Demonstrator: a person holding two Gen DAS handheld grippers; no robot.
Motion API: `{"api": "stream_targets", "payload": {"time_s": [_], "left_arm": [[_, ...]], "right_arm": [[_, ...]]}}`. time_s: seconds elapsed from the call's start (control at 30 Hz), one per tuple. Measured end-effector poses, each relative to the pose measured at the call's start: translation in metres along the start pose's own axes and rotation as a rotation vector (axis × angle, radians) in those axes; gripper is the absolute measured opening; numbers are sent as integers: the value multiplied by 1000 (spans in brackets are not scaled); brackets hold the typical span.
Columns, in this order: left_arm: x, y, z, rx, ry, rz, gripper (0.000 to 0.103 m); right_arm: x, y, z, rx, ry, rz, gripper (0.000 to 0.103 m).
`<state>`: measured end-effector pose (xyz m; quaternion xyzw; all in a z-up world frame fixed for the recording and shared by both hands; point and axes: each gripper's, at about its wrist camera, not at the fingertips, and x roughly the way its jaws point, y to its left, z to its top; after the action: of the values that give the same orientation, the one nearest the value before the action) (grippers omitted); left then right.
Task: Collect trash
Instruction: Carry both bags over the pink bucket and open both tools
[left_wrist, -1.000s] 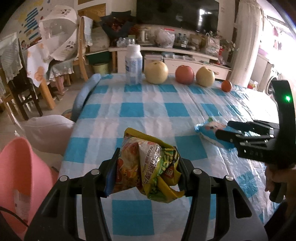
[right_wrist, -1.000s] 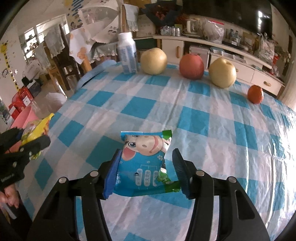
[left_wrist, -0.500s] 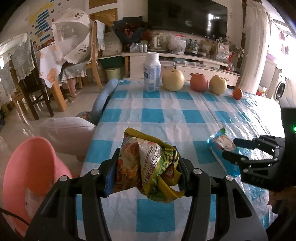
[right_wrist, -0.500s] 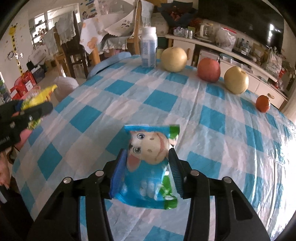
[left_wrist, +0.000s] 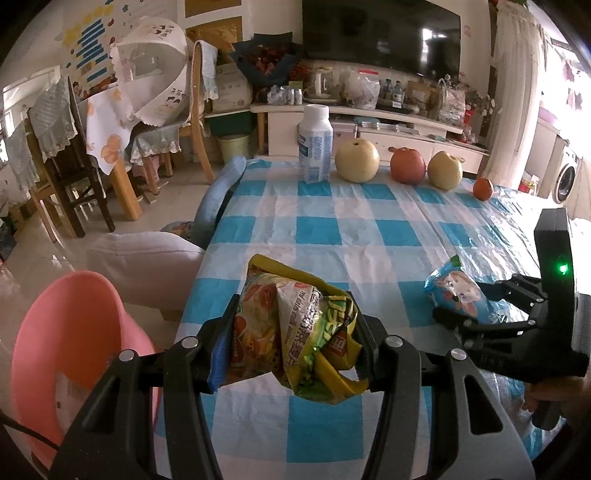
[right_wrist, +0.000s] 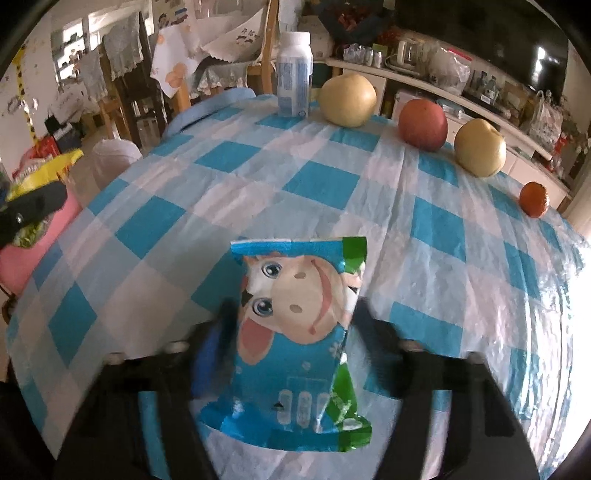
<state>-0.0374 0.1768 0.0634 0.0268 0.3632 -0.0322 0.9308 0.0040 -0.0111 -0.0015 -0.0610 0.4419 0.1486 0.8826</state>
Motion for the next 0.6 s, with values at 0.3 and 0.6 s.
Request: {"api": "stream_targets", "payload": {"time_s": [0.3,0.6], "left_arm": [[-10,13,1,-42,-24,1,55],[-27,43,5,-107,-74,44,55]], "right_arm": [[-8,10,-1,18,-23,12,39],[-35,40,5,32,-101,60,39]]}}
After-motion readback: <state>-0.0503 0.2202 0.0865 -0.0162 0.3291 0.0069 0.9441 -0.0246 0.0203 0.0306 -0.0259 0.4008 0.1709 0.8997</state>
